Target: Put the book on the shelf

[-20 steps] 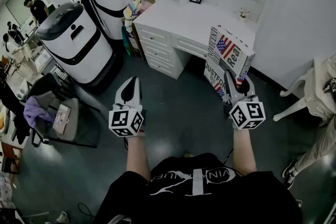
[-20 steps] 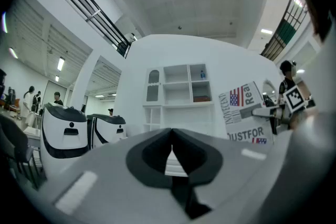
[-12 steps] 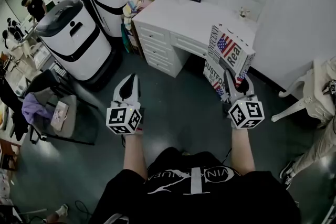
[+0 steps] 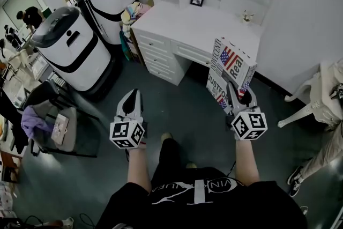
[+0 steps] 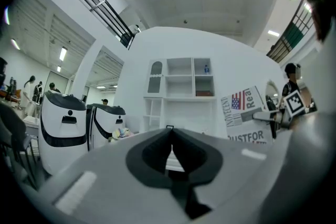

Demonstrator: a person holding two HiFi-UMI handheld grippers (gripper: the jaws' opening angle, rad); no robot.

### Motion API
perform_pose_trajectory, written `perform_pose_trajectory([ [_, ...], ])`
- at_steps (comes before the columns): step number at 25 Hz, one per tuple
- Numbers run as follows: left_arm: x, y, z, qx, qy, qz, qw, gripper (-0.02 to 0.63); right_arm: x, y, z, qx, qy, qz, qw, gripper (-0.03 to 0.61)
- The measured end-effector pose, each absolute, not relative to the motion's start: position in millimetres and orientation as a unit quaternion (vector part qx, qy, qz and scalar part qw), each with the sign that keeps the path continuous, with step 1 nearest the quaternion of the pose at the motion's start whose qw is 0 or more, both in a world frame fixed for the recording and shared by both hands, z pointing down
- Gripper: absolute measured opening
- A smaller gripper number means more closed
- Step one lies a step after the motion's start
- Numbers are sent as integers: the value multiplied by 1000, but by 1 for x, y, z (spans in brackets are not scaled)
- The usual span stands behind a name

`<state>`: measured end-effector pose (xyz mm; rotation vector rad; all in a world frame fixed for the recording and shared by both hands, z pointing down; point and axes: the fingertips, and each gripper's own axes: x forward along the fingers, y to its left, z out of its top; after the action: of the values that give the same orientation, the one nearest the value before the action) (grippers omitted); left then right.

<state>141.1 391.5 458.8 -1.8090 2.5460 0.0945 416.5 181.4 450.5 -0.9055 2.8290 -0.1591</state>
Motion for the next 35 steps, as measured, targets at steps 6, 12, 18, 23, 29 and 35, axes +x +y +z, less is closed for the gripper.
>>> perform_pose_trajectory([
  [6, 92, 344, 454, -592, 805, 32, 11, 0, 374, 138, 447, -313, 944, -59, 88, 160],
  [12, 35, 288, 443, -601, 798, 36, 13, 0, 314, 91, 434, -312, 943, -60, 96, 160],
  [18, -14, 243, 441, -618, 786, 31, 9, 0, 256, 57, 437, -319, 942, -63, 89, 160],
  [23, -76, 194, 433, -628, 778, 29, -3, 0, 197, 13, 426, -333, 937, -67, 81, 160],
  [29, -112, 161, 437, -637, 770, 25, -1, 0, 173, -11, 431, -355, 928, -70, 87, 160],
  [35, -122, 139, 443, -656, 754, 27, 16, 0, 170, -16, 441, -375, 919, -64, 102, 160],
])
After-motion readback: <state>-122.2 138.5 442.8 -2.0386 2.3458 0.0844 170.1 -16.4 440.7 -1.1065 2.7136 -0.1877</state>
